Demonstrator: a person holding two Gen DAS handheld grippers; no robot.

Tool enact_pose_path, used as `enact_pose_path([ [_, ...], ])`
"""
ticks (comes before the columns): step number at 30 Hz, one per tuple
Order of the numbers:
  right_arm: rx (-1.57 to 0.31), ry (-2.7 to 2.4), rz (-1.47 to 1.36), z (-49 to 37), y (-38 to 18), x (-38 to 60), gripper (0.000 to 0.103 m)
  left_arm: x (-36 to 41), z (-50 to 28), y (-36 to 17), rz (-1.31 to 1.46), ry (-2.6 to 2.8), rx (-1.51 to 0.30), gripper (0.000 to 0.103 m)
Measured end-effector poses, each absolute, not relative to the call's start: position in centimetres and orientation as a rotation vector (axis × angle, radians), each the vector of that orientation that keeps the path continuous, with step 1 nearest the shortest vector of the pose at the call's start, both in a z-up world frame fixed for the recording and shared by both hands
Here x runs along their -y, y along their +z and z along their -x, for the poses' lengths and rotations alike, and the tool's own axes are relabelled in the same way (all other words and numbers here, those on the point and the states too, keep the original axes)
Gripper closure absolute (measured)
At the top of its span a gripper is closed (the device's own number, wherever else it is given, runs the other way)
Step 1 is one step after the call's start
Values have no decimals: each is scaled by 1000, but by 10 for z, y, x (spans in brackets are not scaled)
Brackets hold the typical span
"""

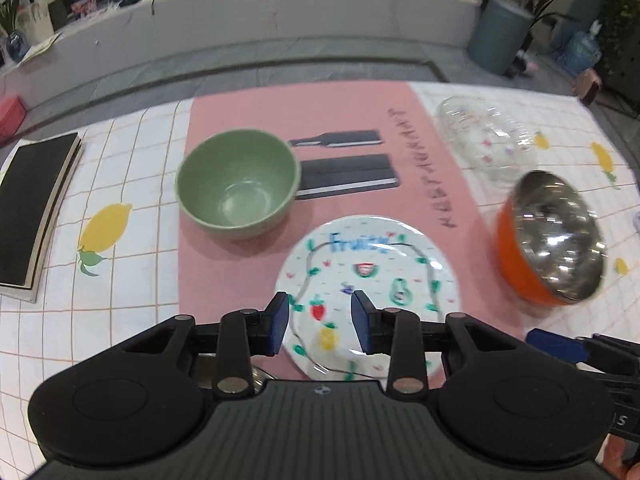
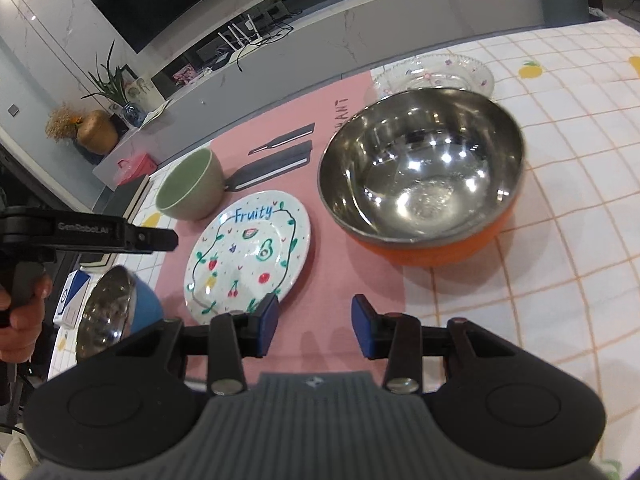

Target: Organize plates and bowls

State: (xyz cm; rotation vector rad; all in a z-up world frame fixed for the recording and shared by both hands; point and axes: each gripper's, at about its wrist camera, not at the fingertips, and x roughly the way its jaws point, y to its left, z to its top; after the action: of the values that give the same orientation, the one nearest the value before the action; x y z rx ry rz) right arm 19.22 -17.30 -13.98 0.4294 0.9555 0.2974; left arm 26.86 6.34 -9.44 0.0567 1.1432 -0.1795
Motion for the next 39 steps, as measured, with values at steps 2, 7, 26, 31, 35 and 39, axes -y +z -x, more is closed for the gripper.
enact_pose_path([
  [2,-959,289,-440,-200,-144,171,63,-66,-278,-101,-64,-166,-1169,62],
  [7,-960,267,-468,-213,-153,168,63,-78,-297,-116,-5,-153,-1229,62],
  [26,-1000,295,-613,-239,-178,155,81,-86,-312,-137,58,-162,-1329,77],
  [31,-1014,300,-659,-241,-185,151,96,-89,-313,-138,77,-152,-1326,78],
  [35,-1015,298,-656,-240,-185,151,96,-86,-310,-136,70,-149,-1321,80],
  [39,-1022,299,-655,-239,-183,155,96,-84,-308,-129,58,-153,-1307,82],
])
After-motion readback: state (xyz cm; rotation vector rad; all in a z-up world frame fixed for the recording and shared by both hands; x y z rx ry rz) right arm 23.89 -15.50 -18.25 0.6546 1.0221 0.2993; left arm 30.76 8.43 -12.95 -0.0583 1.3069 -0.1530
